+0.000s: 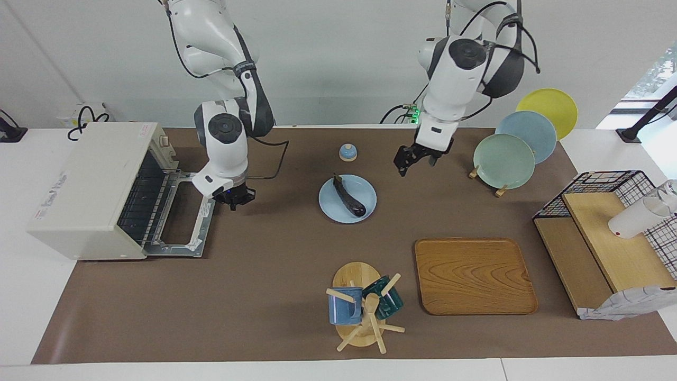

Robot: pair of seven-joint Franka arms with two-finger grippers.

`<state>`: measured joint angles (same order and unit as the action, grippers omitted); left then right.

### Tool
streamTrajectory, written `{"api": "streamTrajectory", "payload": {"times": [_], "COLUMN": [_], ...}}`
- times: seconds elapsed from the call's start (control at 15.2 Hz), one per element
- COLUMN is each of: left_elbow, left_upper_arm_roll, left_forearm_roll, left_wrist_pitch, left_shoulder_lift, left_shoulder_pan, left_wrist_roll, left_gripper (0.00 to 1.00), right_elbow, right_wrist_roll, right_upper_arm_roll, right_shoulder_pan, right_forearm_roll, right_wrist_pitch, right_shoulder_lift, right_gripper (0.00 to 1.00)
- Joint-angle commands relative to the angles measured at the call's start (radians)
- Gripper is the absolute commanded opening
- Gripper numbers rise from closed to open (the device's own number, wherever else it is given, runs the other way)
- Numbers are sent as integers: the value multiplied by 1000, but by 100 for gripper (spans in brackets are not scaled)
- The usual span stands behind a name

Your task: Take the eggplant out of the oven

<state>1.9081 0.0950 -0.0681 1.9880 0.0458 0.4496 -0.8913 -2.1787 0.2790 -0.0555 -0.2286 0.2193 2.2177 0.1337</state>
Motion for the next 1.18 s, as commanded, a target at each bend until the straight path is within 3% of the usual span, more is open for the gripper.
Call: {"api": "streamTrajectory", "payload": {"times": [0.0, 0.39, 0.59, 0.66, 0.79, 0.92, 0.98, 1.12], "left_elbow": [17, 48, 62, 65, 63, 55, 52, 49], "left_upper_arm_roll": [-18, -21, -21, -21, -21, -21, -21, -21], "left_forearm_roll": [-9, -9, -9, -7, -7, -4, 2, 2], "left_wrist_pitch": [136, 320, 357, 361, 368, 358, 354, 351], "left_shoulder_lift": [94, 270, 289, 289, 290, 290, 290, 287], "left_shoulder_pan": [96, 214, 219, 219, 218, 218, 216, 215], "left_wrist_roll": [-155, -319, -327, -325, -318, -314, -310, -299], "left_gripper": [100, 100, 100, 96, 47, 8, 0, 0], "right_elbow": [-38, -119, -115, -112, -102, -64, -35, 5], "right_wrist_roll": [-50, -75, -89, -90, -119, -174, -203, -266], "right_upper_arm_roll": [19, 17, 17, 17, 17, 19, 19, 19], "right_shoulder_pan": [55, 92, 92, 92, 95, 112, 117, 150], "right_forearm_roll": [17, 41, 103, 129, 163, 164, 163, 157], "right_wrist_pitch": [46, 155, 148, 145, 129, 68, 31, -25], "right_shoulder_lift": [-2, -2, -2, -2, -3, -11, -14, -37], "right_gripper": [0, 0, 0, 0, 0, 0, 0, 0]}}
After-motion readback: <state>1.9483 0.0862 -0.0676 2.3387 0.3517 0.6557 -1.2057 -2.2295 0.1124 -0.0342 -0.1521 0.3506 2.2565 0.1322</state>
